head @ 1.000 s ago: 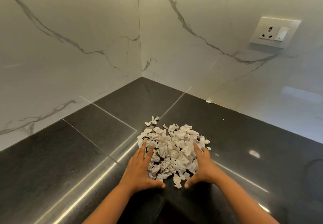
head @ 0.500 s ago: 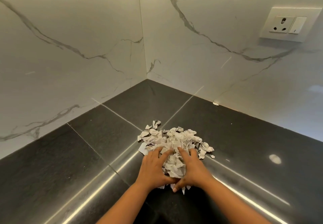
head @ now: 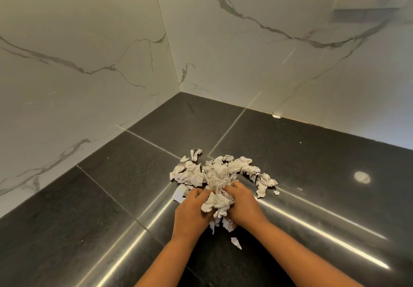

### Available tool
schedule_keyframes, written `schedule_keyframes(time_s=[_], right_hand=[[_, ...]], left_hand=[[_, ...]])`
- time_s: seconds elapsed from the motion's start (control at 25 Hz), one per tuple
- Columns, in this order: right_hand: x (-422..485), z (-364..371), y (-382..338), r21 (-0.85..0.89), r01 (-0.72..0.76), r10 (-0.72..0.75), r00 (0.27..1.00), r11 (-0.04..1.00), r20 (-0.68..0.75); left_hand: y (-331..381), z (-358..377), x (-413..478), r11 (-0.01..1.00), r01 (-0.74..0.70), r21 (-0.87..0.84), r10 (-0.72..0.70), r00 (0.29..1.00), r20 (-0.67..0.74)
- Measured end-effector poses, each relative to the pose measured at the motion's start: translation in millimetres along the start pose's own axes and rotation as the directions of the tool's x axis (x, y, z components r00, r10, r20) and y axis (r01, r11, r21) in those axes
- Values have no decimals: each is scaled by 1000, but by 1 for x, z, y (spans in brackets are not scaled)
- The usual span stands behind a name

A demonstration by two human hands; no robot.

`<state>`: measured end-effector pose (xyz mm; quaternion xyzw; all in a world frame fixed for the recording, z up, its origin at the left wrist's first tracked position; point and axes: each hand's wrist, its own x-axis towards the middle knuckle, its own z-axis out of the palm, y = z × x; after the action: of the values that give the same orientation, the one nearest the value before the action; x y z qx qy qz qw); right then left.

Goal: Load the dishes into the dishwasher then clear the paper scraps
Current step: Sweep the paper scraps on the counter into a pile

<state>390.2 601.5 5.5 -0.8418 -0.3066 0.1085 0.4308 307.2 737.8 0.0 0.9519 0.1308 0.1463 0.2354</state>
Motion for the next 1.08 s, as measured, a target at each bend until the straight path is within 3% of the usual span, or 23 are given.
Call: schedule_keyframes(time_s=[0.28, 0.4, 0.52, 0.64, 0.76, 0.88, 0.92, 1.0, 1.08], right_hand=[[2, -6, -8, 50, -27, 29, 999, 998, -38], [0, -28, -21, 161, -155, 144, 987, 975, 75], [1, -63, -24, 103, -295, 263, 932, 950, 248], [12, -98, -12, 134, -317, 299, 944, 939, 138], [25, -106, 11, -27, -333, 331, 941, 942, -73], [30, -78, 21, -237, -318, 336, 941, 918, 38], [30, -68, 17, -235, -286, 313, 946, 929, 87], [28, -60, 2, -72, -223, 231, 961, 972, 151], [24, -63, -10, 125, -213, 196, 971, 969, 133]], left_hand=[[2, -3, -3, 998, -4, -68, 0, 998, -59], [3, -5, -4, 991, -19, -131, 8, 996, -84], [2, -6, -4, 984, -2, -178, -11, 997, -74], [-1, -5, -4, 967, 18, -255, -39, 996, -77], [-3, -4, -6, 964, -5, -267, -26, 994, -110], [-5, -4, -6, 962, -97, -256, 48, 980, -191], [-6, -4, -7, 961, -118, -250, 65, 975, -213], [-8, -4, -8, 964, -96, -250, 36, 971, -234], [-10, -5, -9, 949, 4, -315, -81, 969, -232]])
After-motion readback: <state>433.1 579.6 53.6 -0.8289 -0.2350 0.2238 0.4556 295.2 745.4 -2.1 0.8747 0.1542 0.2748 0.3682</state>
